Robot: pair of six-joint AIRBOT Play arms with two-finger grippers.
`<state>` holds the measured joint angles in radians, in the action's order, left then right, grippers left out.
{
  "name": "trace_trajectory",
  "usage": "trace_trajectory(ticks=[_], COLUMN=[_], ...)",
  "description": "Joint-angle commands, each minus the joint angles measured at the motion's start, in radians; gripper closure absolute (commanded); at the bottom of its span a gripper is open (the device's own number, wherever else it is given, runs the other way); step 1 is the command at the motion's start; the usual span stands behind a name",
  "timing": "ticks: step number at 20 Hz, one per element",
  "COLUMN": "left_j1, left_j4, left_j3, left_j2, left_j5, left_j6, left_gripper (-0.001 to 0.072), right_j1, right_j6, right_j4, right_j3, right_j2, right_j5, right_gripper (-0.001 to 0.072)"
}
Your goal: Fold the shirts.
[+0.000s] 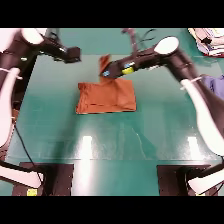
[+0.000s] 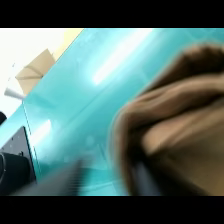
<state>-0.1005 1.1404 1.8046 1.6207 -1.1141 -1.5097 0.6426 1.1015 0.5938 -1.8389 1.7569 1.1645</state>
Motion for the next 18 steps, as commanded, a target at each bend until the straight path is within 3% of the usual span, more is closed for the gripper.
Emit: trace_trajectory(ticks=[1,3,4,5,8,16,18], left_j1=[0.100,0.103,0.100,0.100,0.100,0.100,0.100], left_j4=[0.030,0.032,0.032,0.025,0.018,0.015,0.015], left_j3=[0.002,0.002,0.002,0.002,0.002,-0.002,-0.003], left_j2=[-0.076,-0.079,-0.079,-0.079,-0.079,-0.078,-0.078], left_j5=[-0.060,-0.100,-0.114,-0.119,-0.128,-0.122,-0.116], left_j6=[0.000,0.001,0.004,0.013,0.018,0.026,0.026], left_gripper=[0.0683,0.0683,0.0683,0.0683,0.0683,0.0683,0.0683], right_j1=[0.094,0.082,0.071,0.051,-0.039,-0.380,-0.421], right_j6=[-0.048,0.008,0.040,0.059,0.094,0.100,0.086], right_j4=[0.008,0.038,0.086,0.137,0.218,0.211,0.128], right_j3=[-0.124,-0.183,-0.186,-0.169,-0.016,0.500,0.574], right_j2=[0.149,0.192,0.193,0.185,0.116,-0.122,-0.131], right_j5=[0.019,0.146,0.194,0.239,0.278,0.029,-0.044], right_gripper=[0.0150,0.0160,0.0235,0.0259,0.0258,0.0258,0.0241])
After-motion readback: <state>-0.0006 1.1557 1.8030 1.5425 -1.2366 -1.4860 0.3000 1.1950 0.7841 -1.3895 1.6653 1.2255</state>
